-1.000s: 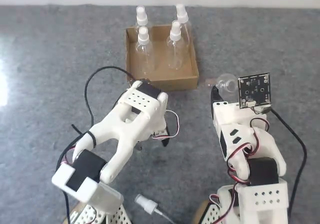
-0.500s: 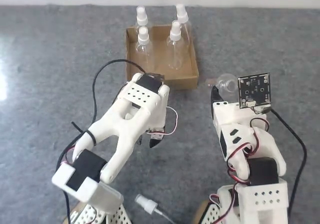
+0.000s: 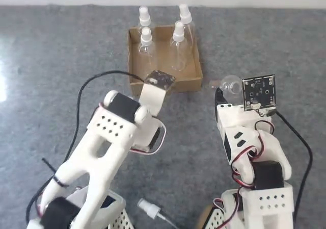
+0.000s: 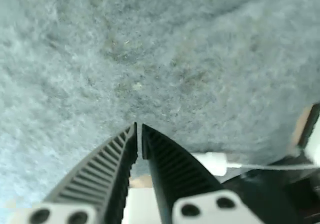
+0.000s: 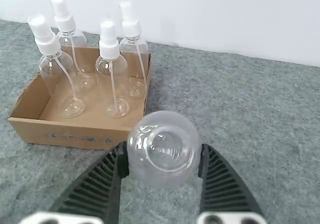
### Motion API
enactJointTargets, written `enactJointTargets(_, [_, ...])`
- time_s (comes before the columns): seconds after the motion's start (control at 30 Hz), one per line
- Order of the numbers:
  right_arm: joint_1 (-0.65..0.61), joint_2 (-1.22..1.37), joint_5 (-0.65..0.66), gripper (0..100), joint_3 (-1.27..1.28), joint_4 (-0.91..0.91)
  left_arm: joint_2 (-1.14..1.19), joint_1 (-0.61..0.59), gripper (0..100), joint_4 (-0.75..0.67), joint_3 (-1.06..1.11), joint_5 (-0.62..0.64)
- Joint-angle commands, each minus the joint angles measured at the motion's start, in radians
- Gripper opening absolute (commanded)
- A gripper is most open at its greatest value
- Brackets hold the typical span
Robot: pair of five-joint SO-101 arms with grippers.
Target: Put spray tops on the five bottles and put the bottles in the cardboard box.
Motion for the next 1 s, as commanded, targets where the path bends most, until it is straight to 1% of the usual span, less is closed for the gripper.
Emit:
enactJointTargets(0.0, [0.018,-0.019,-0.005,7.4,-0.012,-0.027,-0.061,-0.003,1,0.034,0.031,-0.204])
enactJointTargets(0.2, [0.027,-0.024,-0.005,7.4,-0.012,-0.027,-0.071,-0.006,1,0.035,0.041,-0.545])
enactJointTargets(0.33, [0.113,-0.028,-0.005,7.4,-0.017,-0.058,-0.071,-0.003,1,0.035,0.073,-0.623])
enactJointTargets(0.53, [0.239,-0.028,-0.003,7.4,-0.025,-0.099,-0.071,0.002,1,-0.003,0.179,-0.813])
enactJointTargets(0.63, [0.278,-0.028,-0.003,7.4,-0.032,-0.104,-0.071,0.003,1,-0.023,0.202,-0.878])
enactJointTargets(0.73, [0.291,-0.028,-0.003,7.4,-0.041,-0.104,-0.071,0.003,1,-0.020,0.203,-0.954])
enactJointTargets(0.97, [0.349,-0.028,-0.005,7.4,-0.048,-0.105,-0.071,0.006,2,-0.012,0.211,-0.999])
